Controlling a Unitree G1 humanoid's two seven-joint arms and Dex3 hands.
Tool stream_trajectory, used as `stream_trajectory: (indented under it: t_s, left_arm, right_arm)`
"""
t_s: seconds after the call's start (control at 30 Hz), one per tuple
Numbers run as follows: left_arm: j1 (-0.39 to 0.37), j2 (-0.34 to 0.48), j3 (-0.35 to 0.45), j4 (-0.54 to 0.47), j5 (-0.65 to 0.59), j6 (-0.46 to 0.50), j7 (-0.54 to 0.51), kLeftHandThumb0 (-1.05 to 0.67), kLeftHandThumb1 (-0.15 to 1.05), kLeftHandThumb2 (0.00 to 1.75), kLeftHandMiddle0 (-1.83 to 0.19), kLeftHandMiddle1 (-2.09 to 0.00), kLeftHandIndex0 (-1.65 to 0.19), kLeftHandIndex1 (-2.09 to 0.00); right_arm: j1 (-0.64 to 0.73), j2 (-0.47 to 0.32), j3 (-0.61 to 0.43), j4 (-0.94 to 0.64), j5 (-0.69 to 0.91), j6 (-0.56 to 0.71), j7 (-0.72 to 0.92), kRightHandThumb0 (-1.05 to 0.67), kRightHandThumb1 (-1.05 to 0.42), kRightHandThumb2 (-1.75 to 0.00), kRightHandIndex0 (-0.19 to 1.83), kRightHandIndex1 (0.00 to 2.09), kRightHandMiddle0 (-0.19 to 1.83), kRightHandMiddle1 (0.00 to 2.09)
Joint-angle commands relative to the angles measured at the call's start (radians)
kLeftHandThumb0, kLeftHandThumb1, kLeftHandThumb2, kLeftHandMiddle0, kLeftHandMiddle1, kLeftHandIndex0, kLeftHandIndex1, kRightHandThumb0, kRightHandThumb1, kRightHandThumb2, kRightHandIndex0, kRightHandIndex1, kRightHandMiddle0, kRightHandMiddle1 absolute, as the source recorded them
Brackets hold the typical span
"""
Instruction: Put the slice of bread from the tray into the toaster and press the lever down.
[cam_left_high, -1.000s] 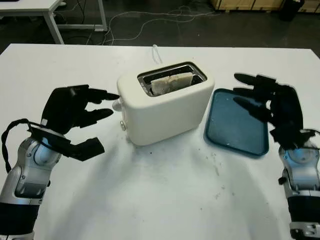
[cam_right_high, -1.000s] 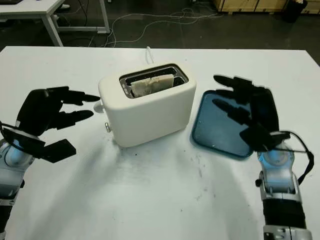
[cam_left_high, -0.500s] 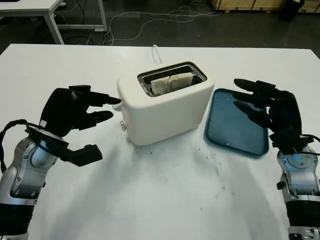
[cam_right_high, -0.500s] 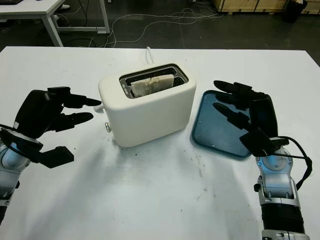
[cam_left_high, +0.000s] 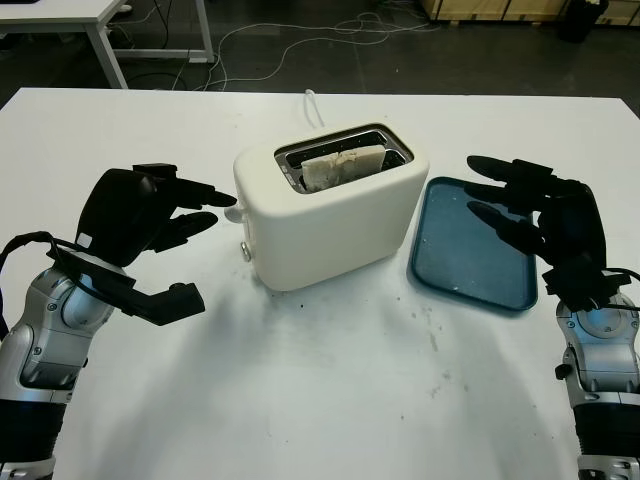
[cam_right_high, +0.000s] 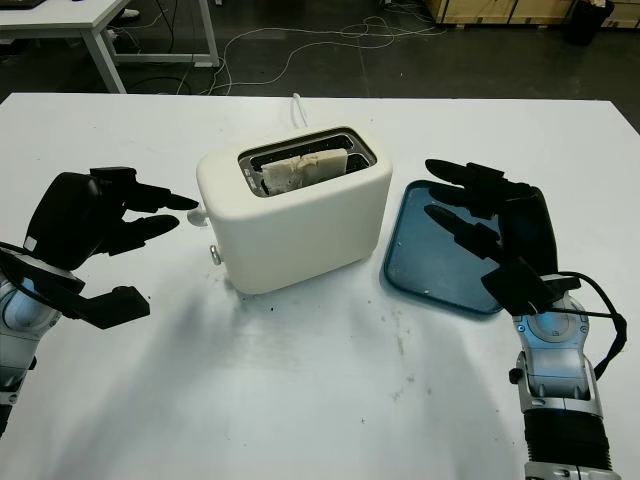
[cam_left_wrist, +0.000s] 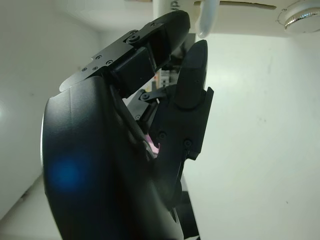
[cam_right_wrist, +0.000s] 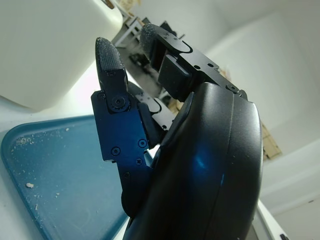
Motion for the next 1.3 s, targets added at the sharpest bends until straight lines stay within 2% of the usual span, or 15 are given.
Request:
stream_trajectory:
  t_s: [0.0, 0.4, 1.0, 1.27]
  left_arm:
    - [-0.014, 0.007, -0.006, 0.005, 0.016, 0.002, 0.006, -0.22, 0.92, 0.20, -0.82, -1.08, -1.11, -0.08]
    - [-0.013, 0.000, -0.012, 0.013, 0.012, 0.001, 0.010, -0.23, 0.92, 0.22, -0.82, -1.07, -1.10, -0.08]
    - [-0.033, 0.001, -0.060, 0.139, -0.009, -0.012, 0.010, -0.22, 0.92, 0.21, -0.84, -1.05, -1.10, -0.10]
    - [-0.014, -0.009, -0.074, 0.119, -0.008, 0.020, -0.008, -0.23, 0.92, 0.23, -0.82, -1.04, -1.09, -0.10]
  right_arm:
    - [0.009, -0.003, -0.008, -0.014, 0.015, -0.022, 0.004, -0.43, -0.92, -0.09, 1.01, 0.01, 0.87, 0.01]
    - [0.012, -0.001, -0.009, -0.021, 0.016, -0.005, 0.001, -0.42, -0.92, -0.08, 1.02, 0.01, 0.88, 0.00]
    - [0.015, -0.002, -0.014, -0.018, 0.010, 0.011, -0.005, -0.45, -0.92, -0.09, 1.01, 0.00, 0.89, 0.00]
    - [0.016, -0.002, -0.016, -0.012, 0.012, 0.004, -0.003, -0.46, -0.92, -0.09, 1.01, 0.00, 0.89, 0.00]
